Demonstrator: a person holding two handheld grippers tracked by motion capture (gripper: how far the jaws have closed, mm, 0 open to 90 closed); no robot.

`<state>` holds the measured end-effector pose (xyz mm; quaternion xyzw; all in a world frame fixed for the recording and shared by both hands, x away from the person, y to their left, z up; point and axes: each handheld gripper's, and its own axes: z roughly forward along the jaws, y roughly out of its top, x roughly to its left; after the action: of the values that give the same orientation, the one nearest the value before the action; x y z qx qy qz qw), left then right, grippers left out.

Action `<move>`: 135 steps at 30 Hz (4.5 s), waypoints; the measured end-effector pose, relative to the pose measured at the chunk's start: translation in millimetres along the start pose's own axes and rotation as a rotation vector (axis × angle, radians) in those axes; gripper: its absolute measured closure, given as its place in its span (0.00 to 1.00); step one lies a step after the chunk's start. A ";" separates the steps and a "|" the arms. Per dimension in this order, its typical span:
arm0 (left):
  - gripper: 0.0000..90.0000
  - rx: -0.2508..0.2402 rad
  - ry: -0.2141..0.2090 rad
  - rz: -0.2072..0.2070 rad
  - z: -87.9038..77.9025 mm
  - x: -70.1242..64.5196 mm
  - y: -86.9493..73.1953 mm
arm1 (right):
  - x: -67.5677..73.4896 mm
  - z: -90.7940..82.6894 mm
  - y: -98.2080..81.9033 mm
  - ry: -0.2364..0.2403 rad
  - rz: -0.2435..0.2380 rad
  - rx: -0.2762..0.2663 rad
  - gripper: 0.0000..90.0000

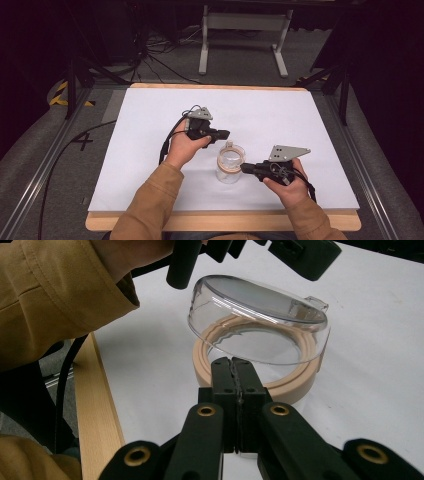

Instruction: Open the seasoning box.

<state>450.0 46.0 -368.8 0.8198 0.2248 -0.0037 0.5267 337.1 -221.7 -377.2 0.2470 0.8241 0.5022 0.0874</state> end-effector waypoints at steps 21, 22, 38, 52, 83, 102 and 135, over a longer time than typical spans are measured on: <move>0.96 -0.046 0.087 -0.028 -63.2 -11.7 -11.6 | -8.4 -4.0 18.7 0.005 -0.055 -0.085 1.00; 0.95 -0.050 0.090 -0.032 -65.0 -12.7 -13.0 | -9.2 -3.6 20.4 0.005 -0.059 -0.088 1.00; 0.93 -0.042 0.173 -0.067 -100.6 -20.6 -34.2 | -26.5 -0.6 36.8 0.010 -0.058 -0.134 1.00; 0.93 -0.040 0.209 -0.097 -116.6 -22.4 -47.2 | -44.4 10.9 38.4 -0.014 -0.033 -0.144 1.00; 0.89 -0.019 0.249 -0.085 -127.2 -21.7 -48.2 | -74.1 -52.1 41.8 -0.125 -0.004 -0.144 0.88; 0.78 0.043 0.412 -0.186 -141.7 20.3 -76.6 | -132.0 -99.1 -0.8 -0.334 0.161 -0.091 0.62; 0.53 0.153 0.475 -0.275 -115.5 65.0 -130.0 | -172.7 -42.5 -70.9 -0.445 0.193 0.192 0.50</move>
<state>433.4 214.4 -445.3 0.7969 0.4500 0.1004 0.3904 446.8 -367.0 -436.5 0.4363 0.8008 0.3612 0.1945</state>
